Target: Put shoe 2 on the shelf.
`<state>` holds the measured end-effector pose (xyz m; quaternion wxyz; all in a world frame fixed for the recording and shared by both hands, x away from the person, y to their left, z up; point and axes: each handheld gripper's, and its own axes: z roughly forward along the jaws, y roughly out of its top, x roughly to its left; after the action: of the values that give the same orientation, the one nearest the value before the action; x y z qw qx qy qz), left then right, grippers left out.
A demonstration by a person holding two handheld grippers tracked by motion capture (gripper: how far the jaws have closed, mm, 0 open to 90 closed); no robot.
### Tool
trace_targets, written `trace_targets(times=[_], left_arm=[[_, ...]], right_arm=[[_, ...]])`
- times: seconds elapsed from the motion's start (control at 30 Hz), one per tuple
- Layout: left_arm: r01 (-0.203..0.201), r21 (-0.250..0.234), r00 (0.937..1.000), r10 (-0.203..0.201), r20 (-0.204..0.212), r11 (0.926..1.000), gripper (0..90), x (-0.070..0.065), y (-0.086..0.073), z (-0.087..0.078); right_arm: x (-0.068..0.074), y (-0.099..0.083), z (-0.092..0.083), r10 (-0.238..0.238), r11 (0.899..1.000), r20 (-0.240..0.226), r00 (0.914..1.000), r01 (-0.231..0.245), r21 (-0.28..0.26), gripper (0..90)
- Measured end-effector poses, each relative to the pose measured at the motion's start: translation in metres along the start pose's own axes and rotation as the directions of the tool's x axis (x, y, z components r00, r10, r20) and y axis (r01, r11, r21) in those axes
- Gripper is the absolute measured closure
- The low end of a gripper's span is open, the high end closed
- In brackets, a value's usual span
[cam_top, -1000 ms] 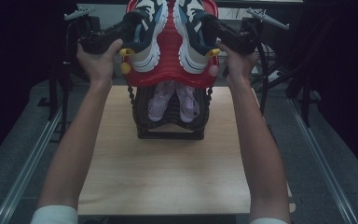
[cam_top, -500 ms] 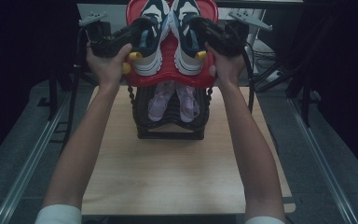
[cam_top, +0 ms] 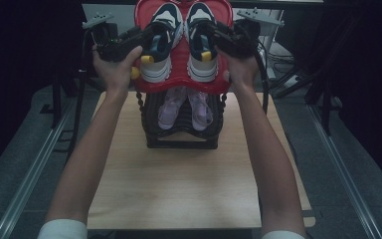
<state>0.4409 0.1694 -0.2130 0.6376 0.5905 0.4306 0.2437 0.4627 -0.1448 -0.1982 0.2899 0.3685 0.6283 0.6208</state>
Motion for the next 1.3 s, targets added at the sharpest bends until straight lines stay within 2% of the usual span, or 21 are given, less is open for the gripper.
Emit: trace_targets(times=[0.17,0.3,0.53,0.7,1.0,1.1,1.3], left_arm=[[0.007,0.009,0.9999,-0.008,0.011,0.9999,51.0,0.001,-0.001,0.000],[0.015,0.013,0.9996,-0.015,0.024,0.9998,49.4,0.002,-0.001,0.000],[0.036,0.009,0.9980,-0.037,0.052,0.9993,48.3,0.004,0.001,-0.005],[0.033,0.011,0.9973,-0.034,0.066,0.9994,47.9,0.001,0.002,-0.010],[0.029,0.007,0.9950,-0.029,0.096,0.9996,46.3,-0.007,0.003,-0.022],[0.040,0.001,0.9937,-0.040,0.104,0.9992,46.3,-0.006,0.003,-0.027],[0.038,0.005,0.9938,-0.038,0.104,0.9993,46.3,-0.005,0.000,-0.034]], right_arm=[[-0.002,0.000,0.000,0.007,1.000,-0.005,1.0000,-0.007,-0.005,55.6],[-0.005,0.001,-0.002,0.031,0.999,-0.046,0.9985,-0.032,-0.014,49.8],[-0.008,0.004,-0.009,0.068,0.996,-0.107,0.9919,-0.074,-0.048,48.0],[-0.008,0.004,-0.015,0.093,0.993,-0.144,0.9852,-0.103,-0.061,47.6],[-0.009,0.004,-0.030,0.096,0.991,-0.174,0.9799,-0.110,-0.072,47.0],[-0.012,0.003,-0.035,0.092,0.991,-0.176,0.9801,-0.107,-0.080,47.2],[-0.017,0.000,-0.049,0.089,0.991,-0.187,0.9782,-0.107,-0.086,47.3]])
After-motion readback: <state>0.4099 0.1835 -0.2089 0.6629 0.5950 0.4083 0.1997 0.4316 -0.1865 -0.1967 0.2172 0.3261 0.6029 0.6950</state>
